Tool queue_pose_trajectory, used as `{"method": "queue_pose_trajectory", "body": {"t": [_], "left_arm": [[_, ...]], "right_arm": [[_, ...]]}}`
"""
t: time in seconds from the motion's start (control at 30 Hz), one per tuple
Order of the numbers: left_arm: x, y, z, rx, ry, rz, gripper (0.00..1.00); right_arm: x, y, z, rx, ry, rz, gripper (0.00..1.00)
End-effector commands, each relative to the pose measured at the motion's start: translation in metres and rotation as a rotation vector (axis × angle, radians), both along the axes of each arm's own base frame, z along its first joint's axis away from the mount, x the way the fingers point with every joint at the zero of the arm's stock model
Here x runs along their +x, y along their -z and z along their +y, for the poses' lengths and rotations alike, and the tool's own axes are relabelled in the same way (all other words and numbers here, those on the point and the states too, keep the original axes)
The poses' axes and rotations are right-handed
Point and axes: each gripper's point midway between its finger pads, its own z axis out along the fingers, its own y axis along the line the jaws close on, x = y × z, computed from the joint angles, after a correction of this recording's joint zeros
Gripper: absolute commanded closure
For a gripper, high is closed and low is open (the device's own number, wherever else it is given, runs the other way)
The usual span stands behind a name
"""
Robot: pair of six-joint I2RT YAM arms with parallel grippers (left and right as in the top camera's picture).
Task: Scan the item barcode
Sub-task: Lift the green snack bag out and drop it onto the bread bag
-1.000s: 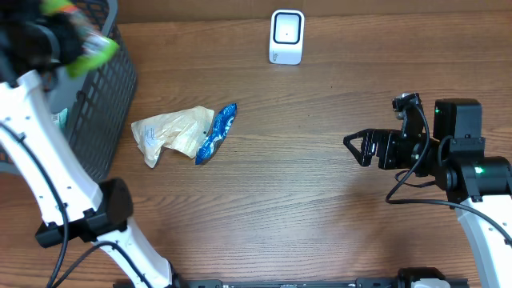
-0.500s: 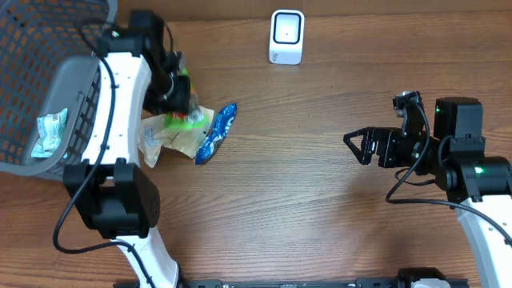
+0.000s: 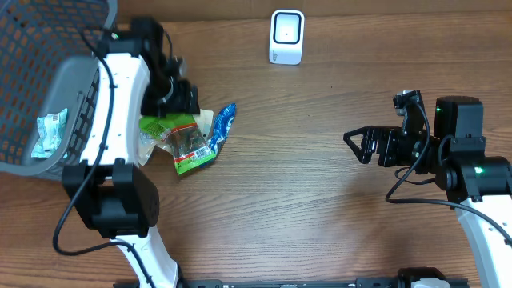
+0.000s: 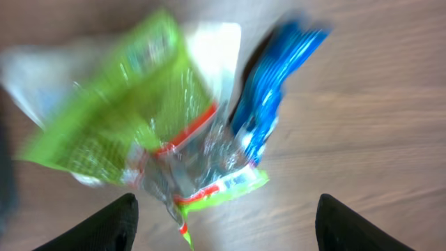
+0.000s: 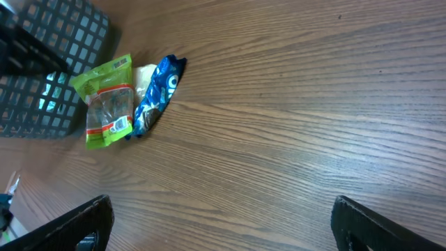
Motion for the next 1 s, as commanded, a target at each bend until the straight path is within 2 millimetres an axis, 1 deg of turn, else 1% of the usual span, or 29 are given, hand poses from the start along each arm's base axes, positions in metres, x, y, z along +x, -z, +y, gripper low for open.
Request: {"method": "queue_pose_trajectory", "body": {"t": [0.0, 0.07, 0.13, 0.17, 0.23, 0.27, 0.33, 0.37, 0.4, 0.43, 0.47, 0.5, 0.53, 0.63, 0.73, 0.9, 0.97], "left_arm": [[0.028, -0.088, 0.008, -0.010, -0.014, -0.267, 0.27], [0.032, -0.132, 0.031, 0.061, -0.072, -0.389, 0.24], [0.029, -0.170, 0.059, 0.144, -0.143, -0.497, 0.18], [0.025, -0.188, 0.074, 0.186, -0.180, -0.546, 0.13], [0.018, -0.214, 0.105, 0.257, -0.259, -0.623, 0.09], [0.014, -0.225, 0.122, 0.284, -0.302, -0.656, 0.08], [0.009, -0.234, 0.152, 0.312, -0.376, -0.686, 0.08], [0.005, -0.231, 0.184, 0.331, -0.460, -0.682, 0.09], [0.003, -0.218, 0.216, 0.351, -0.525, -0.648, 0.09], [0.003, -0.208, 0.231, 0.357, -0.553, -0.623, 0.09], [0.006, -0.184, 0.257, 0.363, -0.596, -0.565, 0.09], [0.007, -0.166, 0.271, 0.363, -0.616, -0.522, 0.09], [0.009, -0.143, 0.286, 0.359, -0.632, -0.465, 0.10], [0.013, -0.088, 0.310, 0.339, -0.624, -0.339, 0.11], [0.015, -0.037, 0.324, 0.316, -0.608, -0.222, 0.11], [0.015, 0.031, 0.335, 0.276, -0.598, -0.079, 0.11], [0.013, 0.052, 0.335, 0.260, -0.596, -0.030, 0.11]], "right_arm": [[0.001, -0.010, 0.002, 0.005, -0.005, -0.022, 0.00], [0.001, -0.009, 0.002, 0.004, -0.005, -0.020, 0.00], [0.001, -0.009, 0.002, 0.004, -0.005, -0.020, 0.00], [0.001, -0.010, 0.002, 0.005, -0.005, -0.021, 0.00], [0.001, -0.010, 0.002, 0.005, -0.005, -0.023, 0.00], [0.002, -0.010, 0.002, 0.005, -0.005, -0.024, 0.00], [0.001, -0.011, 0.003, 0.011, -0.010, -0.024, 0.00], [0.000, -0.010, 0.004, 0.014, -0.013, -0.020, 0.00], [0.000, -0.010, 0.004, 0.017, -0.015, -0.019, 0.00], [0.000, -0.011, 0.004, 0.017, -0.015, -0.020, 0.00], [0.000, -0.011, 0.004, 0.017, -0.015, -0.021, 0.00], [0.000, -0.011, 0.004, 0.017, -0.015, -0.023, 0.00], [0.001, -0.011, 0.004, 0.017, -0.015, -0.023, 0.00], [0.000, -0.011, 0.004, 0.017, -0.015, -0.023, 0.00], [0.000, -0.011, 0.004, 0.017, -0.015, -0.022, 0.00], [0.000, -0.011, 0.004, 0.017, -0.014, -0.022, 0.00], [0.000, -0.011, 0.004, 0.017, -0.014, -0.022, 0.00]]}}
